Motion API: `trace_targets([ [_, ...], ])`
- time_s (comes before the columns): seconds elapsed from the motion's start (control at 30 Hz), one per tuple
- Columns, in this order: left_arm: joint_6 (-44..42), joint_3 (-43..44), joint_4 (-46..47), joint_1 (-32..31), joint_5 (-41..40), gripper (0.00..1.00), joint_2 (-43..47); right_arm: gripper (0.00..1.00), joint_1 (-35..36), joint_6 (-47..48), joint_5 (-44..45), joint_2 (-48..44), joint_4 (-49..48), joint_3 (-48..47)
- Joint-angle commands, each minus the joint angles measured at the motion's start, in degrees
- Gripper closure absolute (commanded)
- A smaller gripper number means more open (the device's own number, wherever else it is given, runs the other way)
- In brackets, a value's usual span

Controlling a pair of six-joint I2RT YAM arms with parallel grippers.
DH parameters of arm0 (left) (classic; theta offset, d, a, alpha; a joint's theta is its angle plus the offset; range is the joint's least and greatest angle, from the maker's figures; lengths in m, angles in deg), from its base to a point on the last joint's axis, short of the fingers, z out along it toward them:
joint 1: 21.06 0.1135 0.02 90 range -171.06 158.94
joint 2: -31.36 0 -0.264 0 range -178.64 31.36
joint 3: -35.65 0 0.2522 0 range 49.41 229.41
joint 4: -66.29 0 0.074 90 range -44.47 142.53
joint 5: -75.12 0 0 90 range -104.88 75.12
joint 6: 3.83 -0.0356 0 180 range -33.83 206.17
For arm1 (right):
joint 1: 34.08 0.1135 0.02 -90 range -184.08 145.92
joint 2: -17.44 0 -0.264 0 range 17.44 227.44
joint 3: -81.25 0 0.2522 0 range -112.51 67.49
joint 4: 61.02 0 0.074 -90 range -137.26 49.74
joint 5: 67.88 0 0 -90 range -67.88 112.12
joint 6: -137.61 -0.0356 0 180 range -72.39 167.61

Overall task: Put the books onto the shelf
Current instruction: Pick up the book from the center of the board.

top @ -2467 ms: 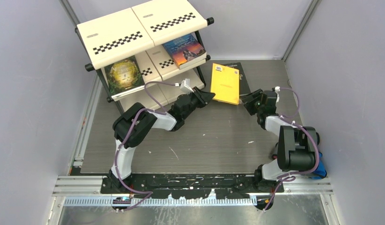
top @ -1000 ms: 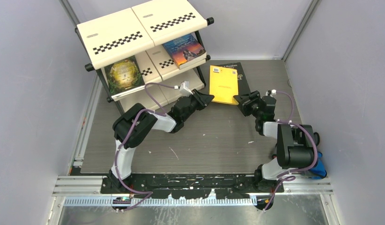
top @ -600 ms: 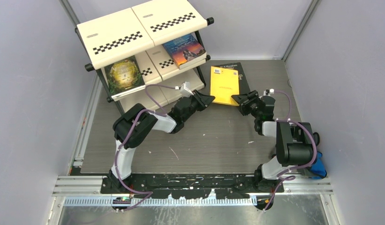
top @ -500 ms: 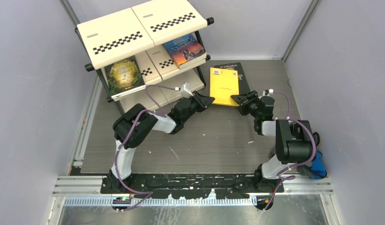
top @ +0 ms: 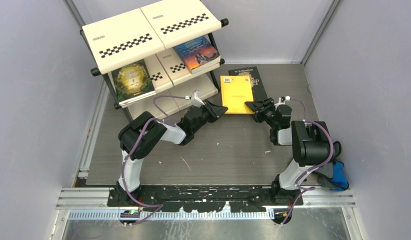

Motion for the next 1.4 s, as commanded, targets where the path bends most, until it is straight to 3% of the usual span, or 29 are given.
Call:
trace_targets([
  [0.0, -1.78, 0.24, 2.04, -0.56, 3.21, 1.0, 2.85, 0.5, 0.7, -0.71, -2.41, -1.71, -6.43, -0.21],
  [0.57, -3.13, -0.33, -1.11, -1.19, 3.66, 1.0, 3.53, 0.62, 0.97, 3.64, -2.64, -11.03, 2.92, 0.81],
  [0.97, -4.24, 0.41, -4.0, -2.11, 8.26, 1.0, 3.69, 0.72, 1.14, 2.9, -2.25, -11.36, 1.57, 1.29],
  [1.13, -4.63, -0.28, -4.44, -2.72, 8.56, 1.0, 4.75, 0.8, 1.14, 3.43, -1.91, -13.05, 2.92, 1.4],
  [1.27, -5.3, -1.53, -4.9, -2.86, 8.11, 1.0, 6.51, 0.97, 1.36, 4.22, -1.59, -13.78, 4.77, 1.09],
  [1.37, -5.76, -2.4, -5.4, -2.92, 7.84, 0.98, 7.81, 0.99, 1.62, 4.36, -1.65, -13.29, 4.87, 1.03],
])
